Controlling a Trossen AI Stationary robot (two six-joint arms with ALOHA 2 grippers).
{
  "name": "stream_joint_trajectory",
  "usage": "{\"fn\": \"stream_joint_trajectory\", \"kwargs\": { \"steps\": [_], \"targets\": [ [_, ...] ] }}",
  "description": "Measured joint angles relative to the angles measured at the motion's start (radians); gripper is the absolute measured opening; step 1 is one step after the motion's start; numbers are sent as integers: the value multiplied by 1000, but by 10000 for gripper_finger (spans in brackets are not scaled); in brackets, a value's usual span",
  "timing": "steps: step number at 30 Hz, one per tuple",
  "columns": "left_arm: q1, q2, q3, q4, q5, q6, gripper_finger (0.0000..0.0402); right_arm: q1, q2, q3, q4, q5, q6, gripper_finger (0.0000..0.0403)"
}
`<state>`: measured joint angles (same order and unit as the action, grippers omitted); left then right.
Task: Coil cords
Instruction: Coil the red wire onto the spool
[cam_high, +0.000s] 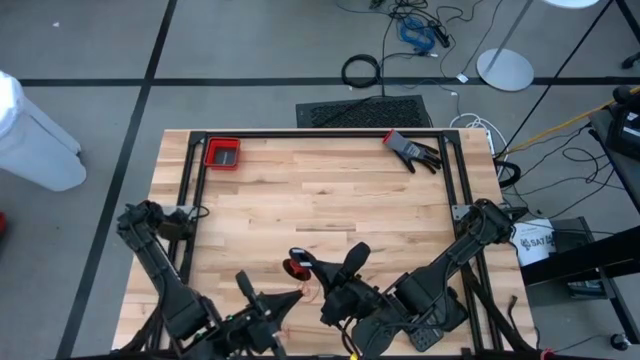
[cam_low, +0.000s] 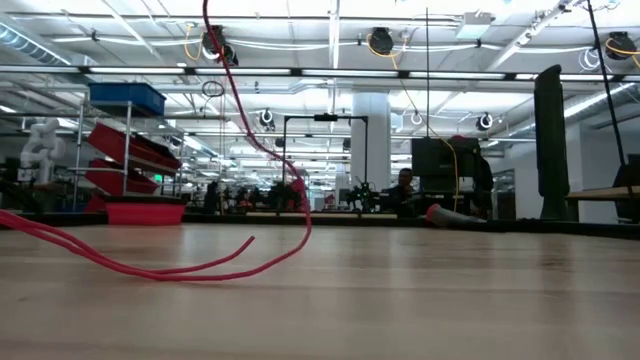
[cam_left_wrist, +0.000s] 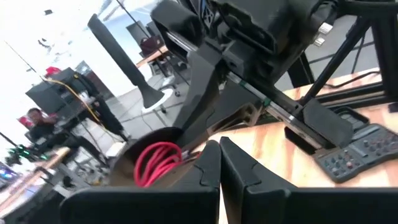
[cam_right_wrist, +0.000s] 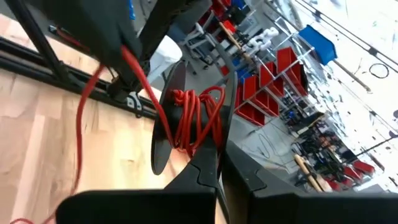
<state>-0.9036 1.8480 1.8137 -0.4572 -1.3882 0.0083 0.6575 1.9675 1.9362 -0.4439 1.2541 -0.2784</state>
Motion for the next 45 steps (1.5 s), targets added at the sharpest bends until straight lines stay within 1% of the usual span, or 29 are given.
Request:
{"fn": "stream_joint_trajectory", "kwargs": {
  "steps": [3, 5, 9, 13, 20, 24, 29, 32, 37, 40, 43, 45],
  "targets": [
    [-21, -4, 0, 0, -29, 30, 0, 4, 0, 0, -1, -3, -28, 0],
    [-37, -6, 2, 5, -35, 53, 0, 10, -2, 0, -14, 13, -52, 0],
    [-64, -7, 2, 5, -105, 107, 0, 31, -16, 0, -8, 11, -80, 0],
    [-80, -7, 2, 3, -163, 112, 0, 64, -35, 0, -5, 3, -85, 0],
    [-84, -7, 2, 4, -172, 102, 2, 91, -64, 0, -3, 14, -63, 0],
    [-77, -7, 2, 0, -179, 57, 20, 103, -74, 0, -3, 60, -55, 0],
    [-74, -7, 2, -5, -182, 51, 54, 117, -94, 0, -3, 63, -28, 0],
    [-72, -7, -4, -5, -165, 49, 76, 127, -104, 0, -2, 72, -14, 0],
    [-67, -7, -4, -5, -129, 4, 104, 147, -110, 0, -2, 138, -18, 0],
    [-61, -6, -4, -5, -103, -3, 117, 160, -124, 0, -2, 142, -17, 0],
    [-43, -4, -4, -10, -40, -33, 130, 179, -142, 0, -2, 143, -12, 0],
    [-24, -3, -4, -40, 21, -86, 140, 195, -153, 0, -2, 142, 0, 0]
  ]
}}
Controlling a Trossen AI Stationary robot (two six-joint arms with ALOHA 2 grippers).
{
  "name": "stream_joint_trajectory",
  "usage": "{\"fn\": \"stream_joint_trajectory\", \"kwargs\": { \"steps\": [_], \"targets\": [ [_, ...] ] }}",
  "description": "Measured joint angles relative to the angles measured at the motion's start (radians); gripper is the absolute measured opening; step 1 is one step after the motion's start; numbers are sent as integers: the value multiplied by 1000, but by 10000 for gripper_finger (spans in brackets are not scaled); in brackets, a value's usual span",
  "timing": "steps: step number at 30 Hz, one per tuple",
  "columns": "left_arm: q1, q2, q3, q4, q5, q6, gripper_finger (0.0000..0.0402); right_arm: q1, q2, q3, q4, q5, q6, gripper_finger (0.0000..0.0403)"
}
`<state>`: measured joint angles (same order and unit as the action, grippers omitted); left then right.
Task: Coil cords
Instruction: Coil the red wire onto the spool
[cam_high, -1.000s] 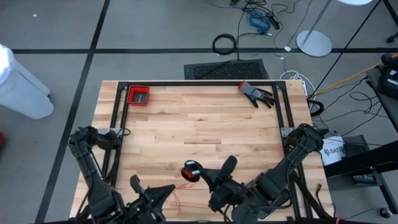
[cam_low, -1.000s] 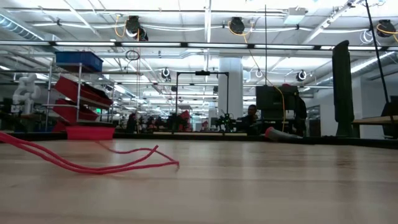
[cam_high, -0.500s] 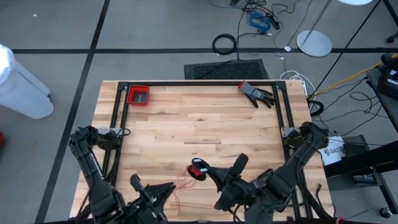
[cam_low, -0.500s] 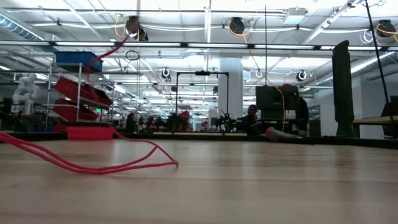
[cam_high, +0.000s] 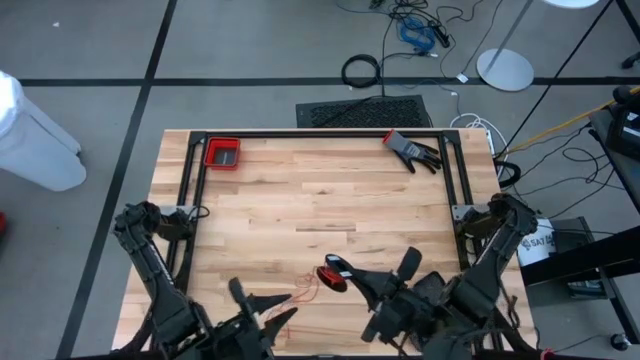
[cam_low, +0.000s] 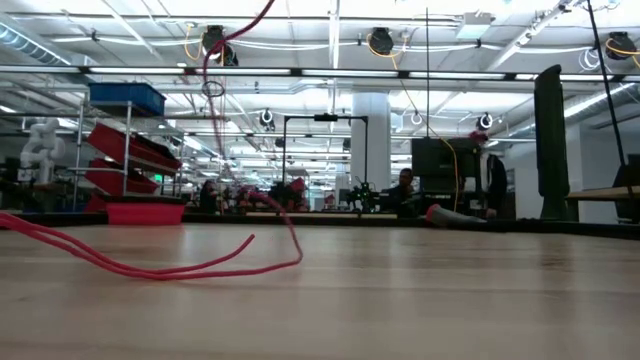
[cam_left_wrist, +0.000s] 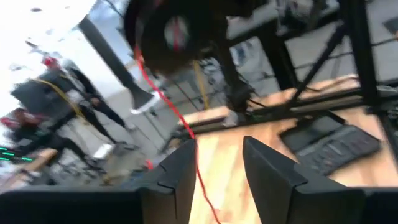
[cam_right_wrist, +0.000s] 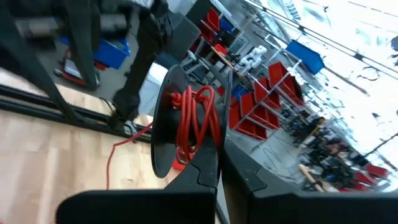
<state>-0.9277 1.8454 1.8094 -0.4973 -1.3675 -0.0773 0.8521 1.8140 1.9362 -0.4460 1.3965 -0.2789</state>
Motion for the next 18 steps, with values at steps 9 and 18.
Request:
{"fn": "stream_joint_trajectory", "kwargs": {
  "steps": [9, 18],
  "targets": [
    [101, 1, -54, -243, 113, -309, 169, 99, -38, 0, -1, 26, 36, 0],
    [165, 1, -144, -166, 410, -365, 169, 144, -42, 0, 0, 103, 8, 0]
  ]
}}
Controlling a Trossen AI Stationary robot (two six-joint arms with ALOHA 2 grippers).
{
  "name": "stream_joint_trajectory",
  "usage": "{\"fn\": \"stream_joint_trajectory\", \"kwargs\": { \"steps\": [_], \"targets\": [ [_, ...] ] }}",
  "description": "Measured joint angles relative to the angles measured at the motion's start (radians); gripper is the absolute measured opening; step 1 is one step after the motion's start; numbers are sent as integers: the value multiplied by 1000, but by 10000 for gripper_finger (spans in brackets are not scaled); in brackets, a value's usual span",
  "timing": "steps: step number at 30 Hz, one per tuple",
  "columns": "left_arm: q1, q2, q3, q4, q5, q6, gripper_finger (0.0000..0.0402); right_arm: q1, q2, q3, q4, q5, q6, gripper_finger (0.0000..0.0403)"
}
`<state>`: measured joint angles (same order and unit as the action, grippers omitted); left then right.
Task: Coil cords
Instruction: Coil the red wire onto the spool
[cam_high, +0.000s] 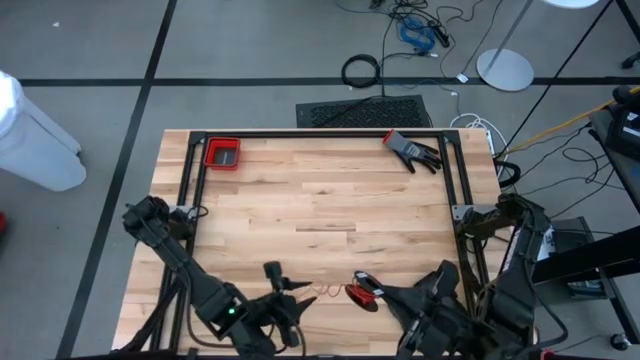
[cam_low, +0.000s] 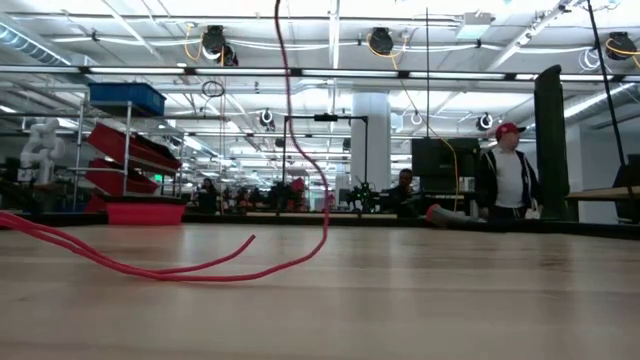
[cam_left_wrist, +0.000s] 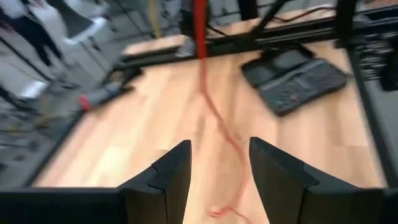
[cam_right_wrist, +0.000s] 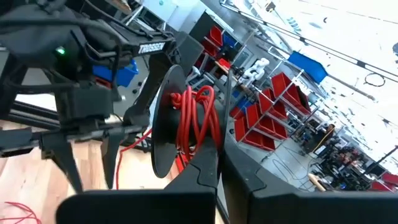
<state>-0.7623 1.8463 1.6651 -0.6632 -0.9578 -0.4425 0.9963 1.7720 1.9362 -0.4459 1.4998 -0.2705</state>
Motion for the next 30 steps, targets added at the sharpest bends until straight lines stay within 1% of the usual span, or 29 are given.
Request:
{"fn": "stream_joint_trajectory", "kwargs": {
  "steps": [4, 10, 12, 16, 17, 19, 23, 30],
  "targets": [
    [17, 0, -25, 60, 90, 2, 170, 1, -3, 0, 0, 0, 0, 0],
    [45, 0, -68, 98, 120, 2, 170, 1, -2, 0, 0, -1, 0, 0],
    [53, -1, -80, 108, 144, 2, 170, 1, -2, 0, 0, -1, 0, 0],
    [64, -1, -115, 119, 293, 3, 170, 1, -2, 0, 0, -1, -1, 0],
    [65, -1, -125, 130, 315, 3, 170, 1, -2, 0, 0, -2, -1, 0],
    [67, -1, -140, 142, 319, 3, 170, 1, -2, 0, 0, -2, -2, 0],
    [76, -1, -151, 142, 263, 5, 170, 1, -2, 0, 0, -2, -3, 0],
    [80, -1, -154, 142, 260, 13, 170, 1, -2, 0, 0, -2, -3, 0]
  ]
}}
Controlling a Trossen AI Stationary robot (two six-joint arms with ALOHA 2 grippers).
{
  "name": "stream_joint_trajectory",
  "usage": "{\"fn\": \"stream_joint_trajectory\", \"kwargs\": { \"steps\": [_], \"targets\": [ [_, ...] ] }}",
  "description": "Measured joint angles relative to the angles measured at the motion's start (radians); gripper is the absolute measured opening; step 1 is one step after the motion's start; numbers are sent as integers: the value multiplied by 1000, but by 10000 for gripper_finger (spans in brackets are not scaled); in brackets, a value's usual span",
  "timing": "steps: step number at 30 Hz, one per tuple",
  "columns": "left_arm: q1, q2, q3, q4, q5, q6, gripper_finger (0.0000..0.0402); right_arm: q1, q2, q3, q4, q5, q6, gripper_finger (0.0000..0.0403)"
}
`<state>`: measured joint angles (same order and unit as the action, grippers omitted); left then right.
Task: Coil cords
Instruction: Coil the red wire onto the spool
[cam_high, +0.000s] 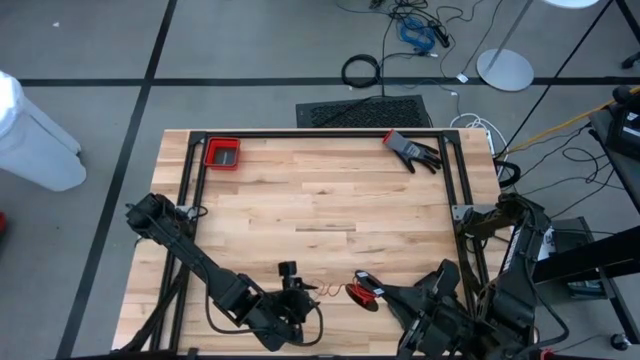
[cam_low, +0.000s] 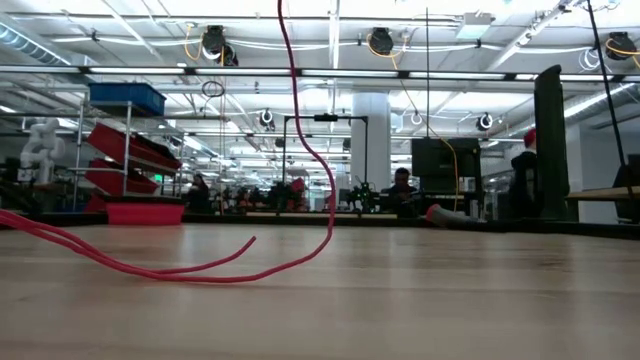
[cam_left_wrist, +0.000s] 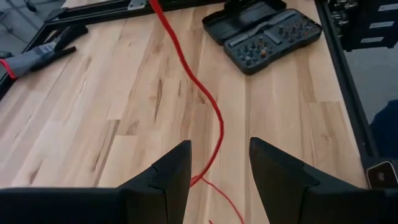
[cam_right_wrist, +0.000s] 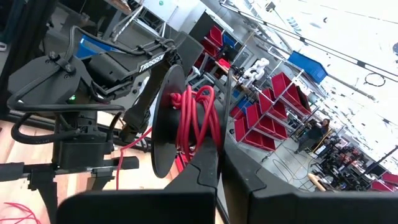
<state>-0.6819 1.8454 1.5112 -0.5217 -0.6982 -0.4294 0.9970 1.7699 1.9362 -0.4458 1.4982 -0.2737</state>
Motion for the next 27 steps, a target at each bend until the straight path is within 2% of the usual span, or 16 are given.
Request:
{"fn": "stream_joint_trajectory", "kwargs": {
  "steps": [5, 12, 27],
  "targets": [
    [0, 0, 0, 7, 10, 28, 170, 0, 0, 0, 0, 0, 0, 0],
    [2, 0, -58, 132, 43, 125, 170, 0, 1, 0, 0, 0, 0, 0],
    [29, 1, -81, 120, 38, 121, 169, 0, 1, 0, 0, 0, 0, 0]
  ]
}}
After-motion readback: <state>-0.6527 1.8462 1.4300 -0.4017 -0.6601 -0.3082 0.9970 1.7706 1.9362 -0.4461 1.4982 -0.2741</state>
